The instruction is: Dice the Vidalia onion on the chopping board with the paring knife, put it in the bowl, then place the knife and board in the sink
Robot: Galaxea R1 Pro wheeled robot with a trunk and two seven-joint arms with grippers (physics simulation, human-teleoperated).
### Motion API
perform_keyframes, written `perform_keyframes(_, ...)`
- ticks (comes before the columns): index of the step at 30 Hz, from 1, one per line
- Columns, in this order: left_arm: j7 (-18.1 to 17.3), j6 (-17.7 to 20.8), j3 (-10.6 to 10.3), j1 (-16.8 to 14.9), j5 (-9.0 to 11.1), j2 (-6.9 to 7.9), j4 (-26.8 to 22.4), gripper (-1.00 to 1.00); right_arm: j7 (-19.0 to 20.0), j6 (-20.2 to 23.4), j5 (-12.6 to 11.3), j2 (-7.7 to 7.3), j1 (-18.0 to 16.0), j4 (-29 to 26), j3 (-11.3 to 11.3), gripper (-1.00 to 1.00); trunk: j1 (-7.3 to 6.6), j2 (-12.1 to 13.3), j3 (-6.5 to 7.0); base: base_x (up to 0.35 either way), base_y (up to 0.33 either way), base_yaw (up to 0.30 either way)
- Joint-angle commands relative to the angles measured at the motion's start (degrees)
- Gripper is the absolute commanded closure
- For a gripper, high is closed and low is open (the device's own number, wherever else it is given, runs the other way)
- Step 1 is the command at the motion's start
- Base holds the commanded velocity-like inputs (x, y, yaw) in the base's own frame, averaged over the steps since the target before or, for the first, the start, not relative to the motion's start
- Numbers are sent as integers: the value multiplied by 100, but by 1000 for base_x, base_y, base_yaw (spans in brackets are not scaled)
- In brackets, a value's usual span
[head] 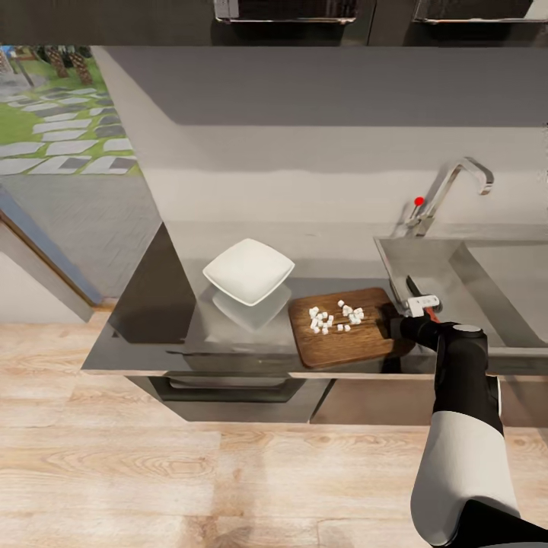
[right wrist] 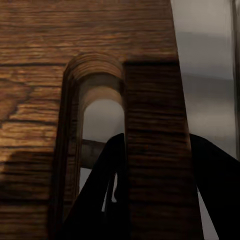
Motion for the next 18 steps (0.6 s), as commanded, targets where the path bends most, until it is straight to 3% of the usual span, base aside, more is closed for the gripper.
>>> perform_keyframes(1,57,-7,-49,4,11,3,-15,-100,43,17,36,6,-8,-8,-16,100,4,-10,1,0,0,0)
perform_keyframes(18,57,-7,-49,4,12,3,-13,-100,50,17,36,6,-8,-8,-16,100,4,-10,154,0,0,0)
